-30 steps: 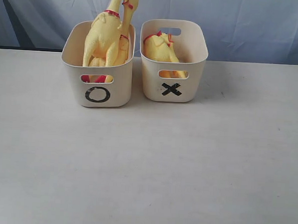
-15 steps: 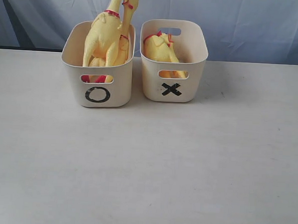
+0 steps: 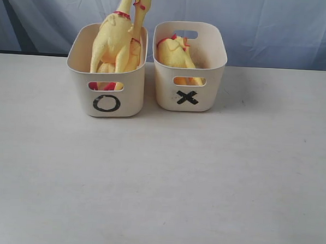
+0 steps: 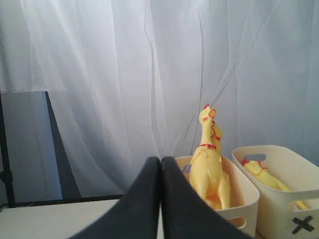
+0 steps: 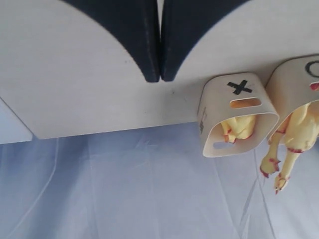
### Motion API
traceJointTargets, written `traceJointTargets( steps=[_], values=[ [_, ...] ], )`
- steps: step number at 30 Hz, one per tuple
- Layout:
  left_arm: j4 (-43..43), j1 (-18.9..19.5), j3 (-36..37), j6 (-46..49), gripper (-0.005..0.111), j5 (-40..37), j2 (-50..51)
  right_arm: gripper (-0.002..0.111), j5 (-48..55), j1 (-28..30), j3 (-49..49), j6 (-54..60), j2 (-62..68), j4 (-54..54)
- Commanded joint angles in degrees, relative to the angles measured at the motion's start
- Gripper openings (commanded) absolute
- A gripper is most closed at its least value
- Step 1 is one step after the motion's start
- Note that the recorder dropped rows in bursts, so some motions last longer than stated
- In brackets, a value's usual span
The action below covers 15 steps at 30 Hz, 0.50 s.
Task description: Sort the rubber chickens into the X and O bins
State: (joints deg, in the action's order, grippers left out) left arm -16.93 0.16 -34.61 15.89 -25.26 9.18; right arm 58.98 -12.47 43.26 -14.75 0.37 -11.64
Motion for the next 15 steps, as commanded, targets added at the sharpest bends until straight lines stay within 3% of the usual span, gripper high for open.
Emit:
traceJointTargets(
  steps=[1,9,15],
  values=[
    [-1.45,0.24,5.19,-0.44,0.0,7.3,-0.49,0.0,-0.76,4.75,0.57,0.13,-0.37,0.38],
    [-4.08,0.24,14.46,-0.44,0.0,23.54,-0.49,0.0,-1.58,9.82,0.57,0.13,-0.37,0.8],
    [-3.86,0.24,15.53,-0.44,0.0,22.23,-0.49,0.0,-1.73,9.8,0.57,0.13,-0.37,0.8]
  ],
)
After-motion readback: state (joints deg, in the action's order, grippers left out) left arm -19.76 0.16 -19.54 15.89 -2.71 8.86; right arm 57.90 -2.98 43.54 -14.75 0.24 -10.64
